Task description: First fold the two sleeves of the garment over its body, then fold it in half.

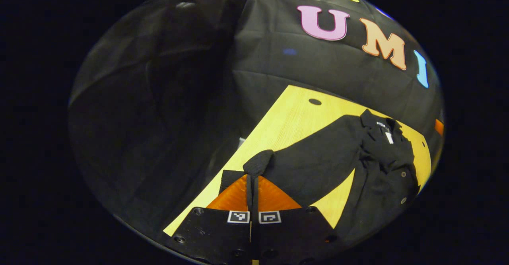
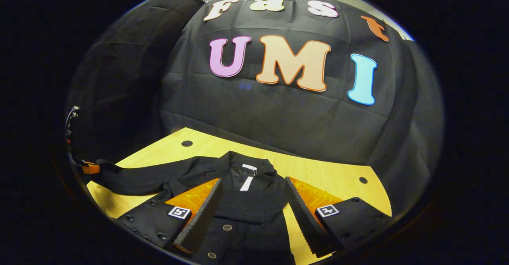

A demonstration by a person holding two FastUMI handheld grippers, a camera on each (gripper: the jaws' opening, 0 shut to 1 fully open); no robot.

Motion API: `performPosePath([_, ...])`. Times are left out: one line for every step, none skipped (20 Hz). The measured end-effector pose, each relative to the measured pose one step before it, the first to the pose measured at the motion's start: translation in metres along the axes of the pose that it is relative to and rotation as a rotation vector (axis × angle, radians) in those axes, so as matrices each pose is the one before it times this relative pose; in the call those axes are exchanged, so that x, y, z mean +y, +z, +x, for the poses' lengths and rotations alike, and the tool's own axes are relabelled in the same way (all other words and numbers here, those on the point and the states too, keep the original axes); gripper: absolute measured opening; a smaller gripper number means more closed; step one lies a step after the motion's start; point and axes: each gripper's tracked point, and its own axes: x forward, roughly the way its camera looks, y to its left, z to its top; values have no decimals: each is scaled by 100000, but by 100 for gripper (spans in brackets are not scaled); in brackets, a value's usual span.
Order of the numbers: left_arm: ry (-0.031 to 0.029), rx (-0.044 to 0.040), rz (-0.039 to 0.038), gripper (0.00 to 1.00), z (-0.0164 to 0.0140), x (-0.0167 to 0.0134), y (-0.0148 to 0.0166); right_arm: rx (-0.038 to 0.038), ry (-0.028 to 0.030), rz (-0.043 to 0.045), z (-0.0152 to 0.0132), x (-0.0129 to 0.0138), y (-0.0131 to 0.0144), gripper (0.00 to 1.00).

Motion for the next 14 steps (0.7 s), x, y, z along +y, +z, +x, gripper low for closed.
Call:
performPosePath([-1191, -2067, 4, 0, -454, -888, 1225, 99, -269, 300, -336, -566, -308, 99])
performPosePath([-1109, -2679, 44, 0, -124, -897, 1124, -216, -410, 132, -270, -598, -275, 97])
performPosePath([-1199, -1589, 85, 0, -285, -961, 989, 2, -350, 228, -322, -580, -282, 99])
performPosePath([-893, -2272, 261, 0, -50, -793, 997, 24, -514, 402, -280, -627, -246, 97])
performPosePath([-1237, -2252, 370, 0, -26, -1015, 1055, -8, -433, 595, -300, -726, -403, 97])
performPosePath([-1397, -1779, 615, 0, -9, -1095, 911, -50, -640, 728, -391, -783, -295, 99])
performPosePath([-1429, -1637, 940, 0, 75, -1021, 858, 42, -656, 838, -294, -782, -358, 99])
performPosePath([-1112, -1189, 1314, 0, -72, -802, 612, 396, -468, 1211, -273, -742, -306, 99])
performPosePath([-1412, -1044, 1342, 0, 110, -1010, 732, 252, -695, 1250, -305, -816, -443, 97])
performPosePath([-1271, -982, 1272, 0, 28, -1053, 583, -110, -909, 1217, -243, -851, -207, 99])
performPosePath([-1703, -1215, 1193, 0, 82, -1187, 764, -53, -752, 1264, -200, -810, -323, 99])
performPosePath([-1560, -1309, 1389, 0, 103, -1127, 619, 112, -761, 1125, -243, -746, -252, 99])
performPosePath([-1583, -1421, 1281, 0, 260, -1160, 606, 74, -861, 979, -186, -838, -367, 97])
performPosePath([-1825, -1639, 1179, 0, 171, -1253, 662, 105, -856, 857, -265, -760, -222, 97])
